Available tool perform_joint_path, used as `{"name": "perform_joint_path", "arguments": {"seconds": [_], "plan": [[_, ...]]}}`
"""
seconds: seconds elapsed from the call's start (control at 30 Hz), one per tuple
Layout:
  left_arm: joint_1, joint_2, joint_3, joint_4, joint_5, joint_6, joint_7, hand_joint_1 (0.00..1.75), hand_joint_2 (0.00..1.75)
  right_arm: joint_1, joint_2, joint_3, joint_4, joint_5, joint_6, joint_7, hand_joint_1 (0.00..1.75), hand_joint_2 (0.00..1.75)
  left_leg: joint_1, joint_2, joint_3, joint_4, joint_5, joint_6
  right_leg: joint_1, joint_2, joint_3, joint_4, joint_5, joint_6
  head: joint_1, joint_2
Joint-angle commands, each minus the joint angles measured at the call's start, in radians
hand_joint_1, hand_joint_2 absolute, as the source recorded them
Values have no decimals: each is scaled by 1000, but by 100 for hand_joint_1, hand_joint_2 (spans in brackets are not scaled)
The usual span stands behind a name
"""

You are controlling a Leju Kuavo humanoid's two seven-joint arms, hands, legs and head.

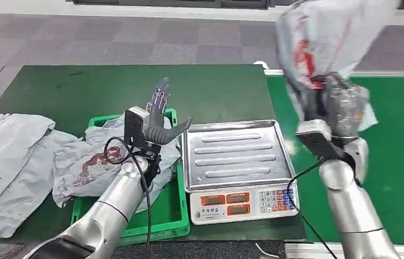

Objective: Moved the parcel from conveyor to table for the left to box.

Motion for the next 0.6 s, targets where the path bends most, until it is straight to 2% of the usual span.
{"name": "perform_joint_path", "arguments": {"seconds": [0.03,0.13,0.17,0.2,0.33,0.6], "plan": [[-54,15,-62,67,14,-13,5,0,175,-210,67,554,428,90,272,71,175,175,2,8,3,-1,0,-3,2,7,2,-2,2,-2,0,0],[-71,-5,-73,96,18,-6,5,0,175,-267,82,655,530,7,380,81,175,175,3,9,4,-1,1,-4,3,7,2,-2,4,-3,0,0],[-73,-9,-76,100,20,-4,5,0,175,-271,72,676,534,-5,392,83,175,175,3,4,1,0,1,-3,3,4,0,0,2,-2,0,0],[-73,-10,-79,100,22,-2,5,0,175,-274,60,699,532,-20,397,88,175,175,3,6,3,-1,1,-4,3,5,2,-2,3,-3,0,0],[-78,-14,-88,113,35,8,5,0,175,-298,6,800,537,-77,509,131,175,175,3,0,2,0,1,-4,3,0,2,-1,2,-3,0,0],[-80,-13,-91,116,43,10,5,0,175,-314,-14,834,528,-107,516,138,175,175,2,-3,0,0,2,-3,2,-2,1,-1,2,-3,0,0]]}}
